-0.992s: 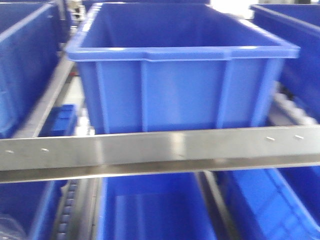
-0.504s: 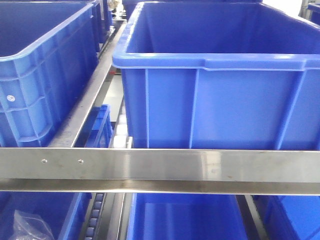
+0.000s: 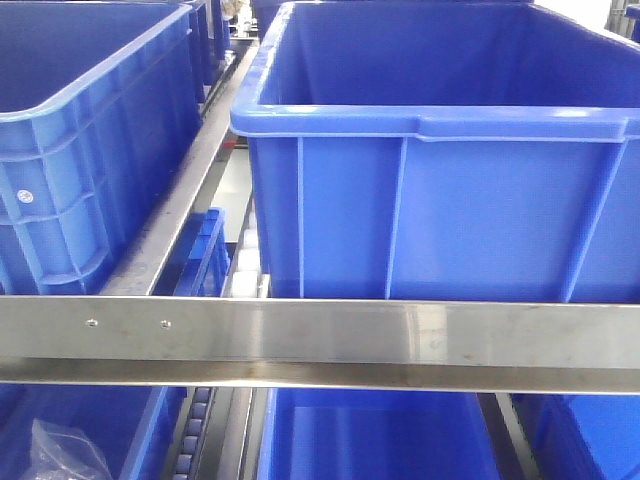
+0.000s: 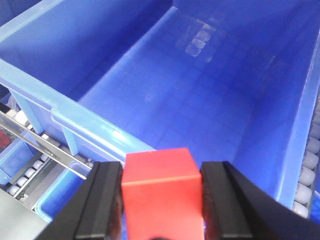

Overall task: Pick red cube and place on left shelf
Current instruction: 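Approach the rack and bring the red cube over a blue bin, then lower the red cube into the blue bin and open the right gripper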

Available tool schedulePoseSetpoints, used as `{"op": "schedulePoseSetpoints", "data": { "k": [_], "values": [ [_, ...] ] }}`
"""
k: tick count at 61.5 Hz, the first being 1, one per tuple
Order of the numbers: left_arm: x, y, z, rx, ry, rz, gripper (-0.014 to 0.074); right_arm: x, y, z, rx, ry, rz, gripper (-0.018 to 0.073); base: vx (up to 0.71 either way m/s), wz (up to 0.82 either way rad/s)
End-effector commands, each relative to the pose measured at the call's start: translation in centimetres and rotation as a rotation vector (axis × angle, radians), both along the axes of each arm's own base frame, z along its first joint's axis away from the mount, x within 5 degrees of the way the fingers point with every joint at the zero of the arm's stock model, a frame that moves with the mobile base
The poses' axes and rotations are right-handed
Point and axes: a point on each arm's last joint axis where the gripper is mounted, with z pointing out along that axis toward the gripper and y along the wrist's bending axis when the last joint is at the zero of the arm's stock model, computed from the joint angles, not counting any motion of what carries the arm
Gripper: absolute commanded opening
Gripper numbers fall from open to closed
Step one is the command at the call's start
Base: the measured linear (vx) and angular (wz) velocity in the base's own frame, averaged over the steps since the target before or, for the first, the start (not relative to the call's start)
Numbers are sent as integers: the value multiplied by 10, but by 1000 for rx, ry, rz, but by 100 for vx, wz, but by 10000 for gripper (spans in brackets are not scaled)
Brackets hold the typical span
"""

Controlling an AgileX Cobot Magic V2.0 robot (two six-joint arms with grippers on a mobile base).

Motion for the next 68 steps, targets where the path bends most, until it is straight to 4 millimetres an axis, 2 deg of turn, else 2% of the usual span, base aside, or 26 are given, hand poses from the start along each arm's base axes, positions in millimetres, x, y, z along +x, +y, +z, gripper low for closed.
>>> {"op": "schedulePoseSetpoints", "data": {
  "k": [1,54,68],
  "values": [
    [1,0,0,-5,-62,-4,106,1,1,18,35,-117,8,49,0,0],
    [1,0,0,-5,-62,-4,106,1,1,19,40,-130,9,49,0,0],
    [1,0,0,-5,-62,-4,106,10,5,28,81,-238,20,49,0,0]
  ]
}}
